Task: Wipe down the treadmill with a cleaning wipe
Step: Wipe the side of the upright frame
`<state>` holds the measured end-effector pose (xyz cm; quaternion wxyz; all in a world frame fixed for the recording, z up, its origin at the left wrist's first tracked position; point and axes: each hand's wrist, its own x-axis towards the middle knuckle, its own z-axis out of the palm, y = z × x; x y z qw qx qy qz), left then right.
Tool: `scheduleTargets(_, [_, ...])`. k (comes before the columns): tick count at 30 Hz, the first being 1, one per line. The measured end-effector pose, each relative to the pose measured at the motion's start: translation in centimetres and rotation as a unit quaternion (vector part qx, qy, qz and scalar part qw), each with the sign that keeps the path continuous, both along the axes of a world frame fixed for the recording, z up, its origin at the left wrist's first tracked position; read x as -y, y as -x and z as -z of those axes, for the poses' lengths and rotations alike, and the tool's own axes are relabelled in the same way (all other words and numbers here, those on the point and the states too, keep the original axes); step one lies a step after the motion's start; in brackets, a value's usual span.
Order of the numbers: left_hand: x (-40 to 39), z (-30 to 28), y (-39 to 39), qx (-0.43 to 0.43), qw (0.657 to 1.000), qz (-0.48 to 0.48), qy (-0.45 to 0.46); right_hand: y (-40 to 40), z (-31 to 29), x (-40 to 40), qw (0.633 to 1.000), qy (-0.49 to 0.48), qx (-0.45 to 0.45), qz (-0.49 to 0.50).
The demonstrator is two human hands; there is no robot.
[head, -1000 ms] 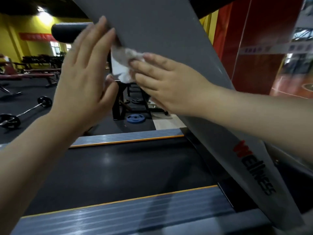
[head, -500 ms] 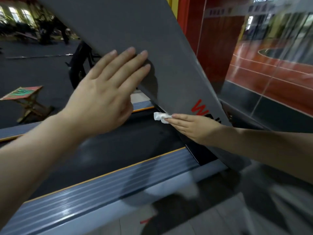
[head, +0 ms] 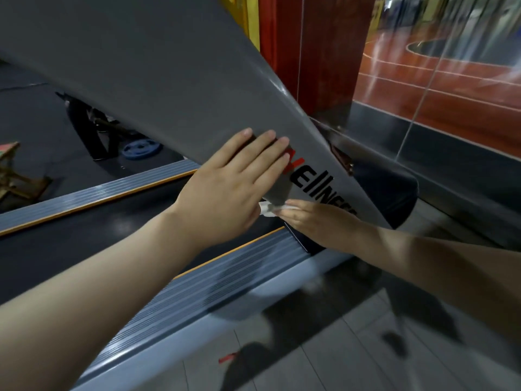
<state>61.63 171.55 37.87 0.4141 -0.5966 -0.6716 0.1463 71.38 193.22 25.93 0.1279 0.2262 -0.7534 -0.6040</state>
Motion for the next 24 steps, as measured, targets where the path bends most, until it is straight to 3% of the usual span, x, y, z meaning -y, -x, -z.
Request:
scheduleTargets(3, [-2.0,0.0,-0.3,-0.01,1.0,-0.002,0.0,-1.3,2.0,-0.5,0.994,0.083,-0.063,0.045])
scheduleTargets(6, [-3.9,-0.3,-0.5,-0.042,0.999,-0.015,0.009,-2.1,6.2,-0.4,0.94,0.315,-0.075,0.106])
scheduleTargets(8, [-5.3,0.2,-0.8,-0.082,0.995,-0.039,0.031,-2.0,7.8,1.8,0.858,0.489,-0.103,0.115])
scheduleTargets(12, [-8.2,2.2,-1.3,-0.145,0.976,-0.072,0.144,-0.1,10.1,6.5,0.675,0.696,-0.185,0.157])
scheduleTargets(13, [-8.8,2.3,-1.3,-0.155,0.971,-0.082,0.159,0.5,10.7,7.3,0.605,0.759,-0.198,0.139])
scheduleTargets(15, [-9.7,2.4,-1.3,-0.164,0.969,-0.082,0.164,1.7,10.8,8.9,0.415,0.885,-0.197,0.071])
scheduleTargets(16, [-10.0,2.4,-1.1,-0.164,0.969,-0.079,0.165,2.1,10.7,9.7,0.296,0.934,-0.193,0.04])
scheduleTargets(18, [-10.4,2.7,-0.8,-0.17,0.968,-0.075,0.167,2.5,9.1,11.2,0.009,0.982,-0.189,0.002])
scheduleTargets(19, [-10.6,2.7,-0.7,-0.178,0.966,-0.075,0.171,2.6,8.4,11.4,-0.122,0.975,-0.181,-0.035])
scheduleTargets(20, [-10.6,2.7,-0.7,-0.187,0.963,-0.075,0.177,2.8,7.7,11.2,-0.218,0.955,-0.176,-0.091])
scheduleTargets(22, [-10.6,2.8,-0.5,-0.2,0.957,-0.075,0.194,2.6,6.8,10.2,-0.37,0.885,-0.16,-0.232])
scheduleTargets(24, [-10.5,2.8,-0.3,-0.211,0.954,-0.07,0.201,2.3,6.4,8.5,-0.537,0.77,-0.159,-0.307])
